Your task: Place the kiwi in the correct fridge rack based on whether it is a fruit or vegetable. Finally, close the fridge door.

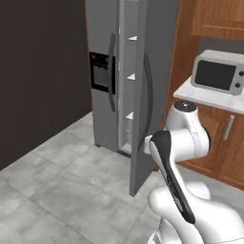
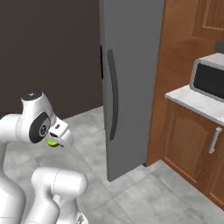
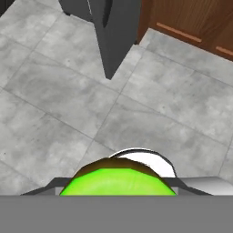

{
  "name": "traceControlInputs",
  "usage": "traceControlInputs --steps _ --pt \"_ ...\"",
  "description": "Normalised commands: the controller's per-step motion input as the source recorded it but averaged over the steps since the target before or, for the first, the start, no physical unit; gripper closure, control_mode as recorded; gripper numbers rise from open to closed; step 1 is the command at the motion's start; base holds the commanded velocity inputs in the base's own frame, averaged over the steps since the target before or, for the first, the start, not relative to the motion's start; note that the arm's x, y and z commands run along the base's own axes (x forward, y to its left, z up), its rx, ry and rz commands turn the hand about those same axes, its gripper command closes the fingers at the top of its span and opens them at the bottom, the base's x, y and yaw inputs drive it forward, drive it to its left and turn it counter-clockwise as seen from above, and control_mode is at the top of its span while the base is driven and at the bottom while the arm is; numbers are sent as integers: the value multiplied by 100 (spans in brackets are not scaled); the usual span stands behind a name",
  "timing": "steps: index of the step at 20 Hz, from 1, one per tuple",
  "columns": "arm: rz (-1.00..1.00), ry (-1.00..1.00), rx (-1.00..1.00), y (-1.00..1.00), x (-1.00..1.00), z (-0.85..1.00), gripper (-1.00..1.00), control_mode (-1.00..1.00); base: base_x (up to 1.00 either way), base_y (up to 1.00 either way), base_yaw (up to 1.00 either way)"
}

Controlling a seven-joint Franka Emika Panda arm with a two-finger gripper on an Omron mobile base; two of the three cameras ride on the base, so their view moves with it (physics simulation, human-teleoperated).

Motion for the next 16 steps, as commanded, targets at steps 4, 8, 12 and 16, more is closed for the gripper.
traceControlInputs --steps 4,8,12,16 --pt "0 0 0 0 0 0 100 100 92 100 4" --pt "0 0 0 0 0 0 100 100 100 100 -15" --pt "0 0 0 0 0 0 100 100 100 95 -15" --pt "0 0 0 0 0 0 100 100 100 88 -10"
